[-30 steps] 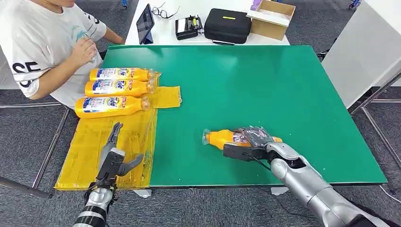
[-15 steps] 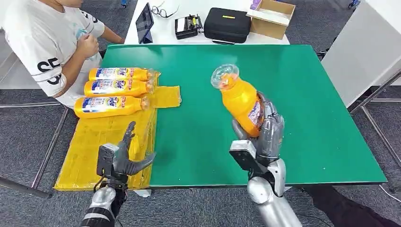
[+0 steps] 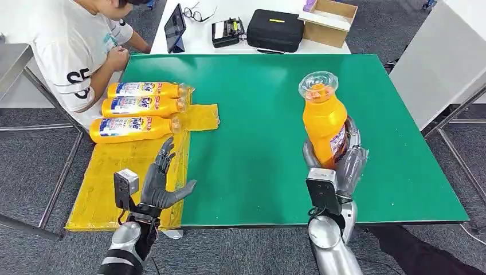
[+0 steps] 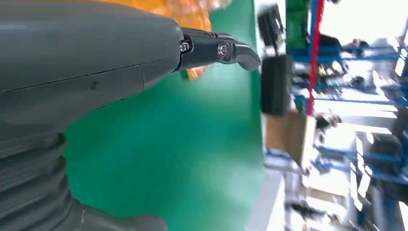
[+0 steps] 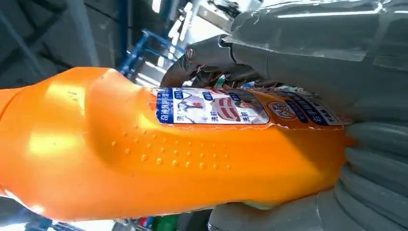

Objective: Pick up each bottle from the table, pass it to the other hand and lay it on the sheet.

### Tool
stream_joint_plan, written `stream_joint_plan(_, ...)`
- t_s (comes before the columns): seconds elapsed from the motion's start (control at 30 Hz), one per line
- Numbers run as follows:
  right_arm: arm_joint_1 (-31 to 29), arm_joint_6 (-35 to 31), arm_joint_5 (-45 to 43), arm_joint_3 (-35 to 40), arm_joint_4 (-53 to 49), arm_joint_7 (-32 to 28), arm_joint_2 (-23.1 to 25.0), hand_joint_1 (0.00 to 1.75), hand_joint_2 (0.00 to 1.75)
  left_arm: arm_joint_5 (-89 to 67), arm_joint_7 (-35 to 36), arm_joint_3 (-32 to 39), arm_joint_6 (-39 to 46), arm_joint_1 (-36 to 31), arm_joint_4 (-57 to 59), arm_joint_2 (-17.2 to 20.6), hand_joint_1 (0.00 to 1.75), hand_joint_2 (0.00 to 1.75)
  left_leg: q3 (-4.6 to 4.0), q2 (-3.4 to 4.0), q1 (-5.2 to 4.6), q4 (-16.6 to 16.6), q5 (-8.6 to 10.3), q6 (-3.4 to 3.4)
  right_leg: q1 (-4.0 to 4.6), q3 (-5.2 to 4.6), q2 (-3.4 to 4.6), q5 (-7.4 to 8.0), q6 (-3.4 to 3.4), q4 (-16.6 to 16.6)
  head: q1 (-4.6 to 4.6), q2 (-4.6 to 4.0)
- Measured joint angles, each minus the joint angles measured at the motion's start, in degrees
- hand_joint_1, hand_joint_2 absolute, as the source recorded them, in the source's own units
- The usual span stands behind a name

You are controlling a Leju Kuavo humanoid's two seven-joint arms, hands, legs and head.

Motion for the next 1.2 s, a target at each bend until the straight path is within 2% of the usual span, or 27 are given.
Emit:
stream_joint_plan(0.2, 0.8, 6.6, -5.5, -0.3, 8.4, -3.4, 3.2, 1.75, 1.75, 4.2, 0.2, -3.4, -6.6, 1.8, -2.9, 1.1, 0.0, 1.75, -0.01, -0.01, 0.02, 0.0, -0.01, 0.0, 0.02, 0.0, 0.0, -0.02, -0.01, 0.0, 0.0, 0.0)
stream_joint_plan(0.5, 0.7, 10.5, -3.9, 1.9, 18.2, -5.6, 6.2, 1.75, 1.75, 6.7, 0.9, -8.2, -9.0, 2.7, -4.3, 2.9, 0.0, 1.75, -0.01, 0.0, 0.02, 0.0, 0.0, 0.0, 0.01, 0.0, 0.0, -0.02, -0.01, 0.0, 0.02, 0.0)
stream_joint_plan(0.6, 0.6, 9.6, -0.7, 4.4, 20.4, -5.6, 7.1, 1.75, 1.75, 7.8, 1.3, -9.4, -9.5, 2.7, -4.3, 3.3, 0.0, 1.75, -0.01, -0.02, 0.02, 0.0, 0.0, 0.0, 0.02, 0.0, -0.01, -0.02, -0.02, 0.0, 0.0, 0.0)
stream_joint_plan(0.77, -0.6, 2.2, 11.1, 10.8, 25.9, -3.8, 8.2, 1.75, 1.75, 11.4, 2.5, -9.9, -10.8, 2.1, -1.7, 4.0, 0.0, 1.75, 0.0, 0.04, 0.05, 0.0, 0.0, -0.01, 0.04, -0.06, 0.05, -0.02, -0.02, 0.0, 0.0, 0.0)
stream_joint_plan(0.9, -0.8, 1.3, 12.3, 14.3, 28.6, -3.5, 8.9, 1.75, 1.75, 11.8, 2.7, -9.9, -10.9, 1.7, 0.0, 4.4, 0.0, 1.75, -0.01, 0.0, 0.06, 0.0, 0.0, -0.01, 0.04, -0.03, 0.03, -0.03, -0.03, 0.0, 0.0, 0.0)
stream_joint_plan(1.2, -1.4, 0.8, 12.4, 16.2, 31.1, -3.2, 9.1, 1.75, 1.75, 11.9, 2.7, -9.9, -11.0, 1.4, 1.6, 4.8, 0.0, 1.75, -0.02, 0.02, 0.04, 0.0, 0.0, -0.01, 0.0, -0.04, 0.04, -0.02, -0.03, 0.0, 0.0, 0.0)
